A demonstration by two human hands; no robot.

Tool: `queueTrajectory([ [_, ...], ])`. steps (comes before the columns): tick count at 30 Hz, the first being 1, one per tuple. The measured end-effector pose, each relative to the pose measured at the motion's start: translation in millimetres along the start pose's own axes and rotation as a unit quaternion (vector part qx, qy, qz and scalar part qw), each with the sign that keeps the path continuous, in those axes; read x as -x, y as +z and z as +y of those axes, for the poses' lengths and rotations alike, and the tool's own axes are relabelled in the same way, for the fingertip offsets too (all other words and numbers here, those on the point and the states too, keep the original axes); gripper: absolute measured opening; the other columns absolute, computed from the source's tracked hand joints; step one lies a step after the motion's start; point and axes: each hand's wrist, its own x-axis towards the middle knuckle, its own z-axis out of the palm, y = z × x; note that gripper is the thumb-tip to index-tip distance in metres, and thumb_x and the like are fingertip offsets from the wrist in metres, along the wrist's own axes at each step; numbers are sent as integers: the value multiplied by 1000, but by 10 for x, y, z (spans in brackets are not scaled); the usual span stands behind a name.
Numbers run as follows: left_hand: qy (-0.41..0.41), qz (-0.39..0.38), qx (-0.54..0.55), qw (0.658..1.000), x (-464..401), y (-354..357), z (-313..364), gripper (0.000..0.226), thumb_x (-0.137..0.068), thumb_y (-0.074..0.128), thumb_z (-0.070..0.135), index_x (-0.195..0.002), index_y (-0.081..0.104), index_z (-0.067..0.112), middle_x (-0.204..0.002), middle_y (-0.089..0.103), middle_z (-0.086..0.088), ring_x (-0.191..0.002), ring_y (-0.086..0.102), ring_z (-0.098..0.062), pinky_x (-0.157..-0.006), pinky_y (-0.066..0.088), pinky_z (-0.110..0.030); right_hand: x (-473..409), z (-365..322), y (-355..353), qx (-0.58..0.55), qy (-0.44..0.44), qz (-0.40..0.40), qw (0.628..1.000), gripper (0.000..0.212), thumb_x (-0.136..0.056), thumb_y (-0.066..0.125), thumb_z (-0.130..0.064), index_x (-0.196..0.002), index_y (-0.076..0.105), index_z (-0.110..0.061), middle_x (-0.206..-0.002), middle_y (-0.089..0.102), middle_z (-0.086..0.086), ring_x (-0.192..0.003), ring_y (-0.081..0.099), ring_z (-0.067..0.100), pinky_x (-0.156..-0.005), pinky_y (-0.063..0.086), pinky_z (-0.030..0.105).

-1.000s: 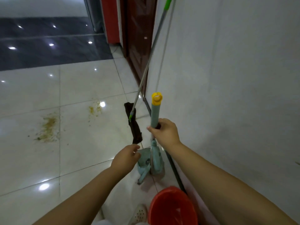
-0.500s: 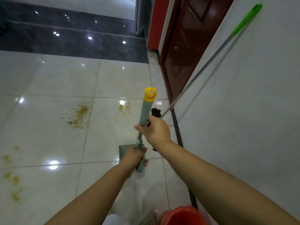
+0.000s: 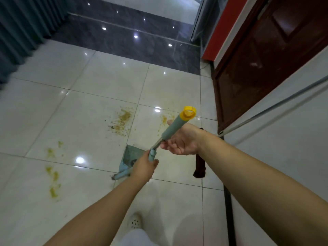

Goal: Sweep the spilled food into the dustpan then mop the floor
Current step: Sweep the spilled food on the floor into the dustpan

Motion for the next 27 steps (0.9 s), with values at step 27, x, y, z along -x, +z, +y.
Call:
queueTrajectory([
  [27,-20,60,120,991,-883,-1511,-25,46,-101,32,42,-145,33,28,-68,46,-4,-49,43,-14,-43,33,-19,-785,-879,1118,-65,-42,-76,994,27,-94,46,-15,-91,58,8,-65,66,13,-40,56,9,-40,47,12],
])
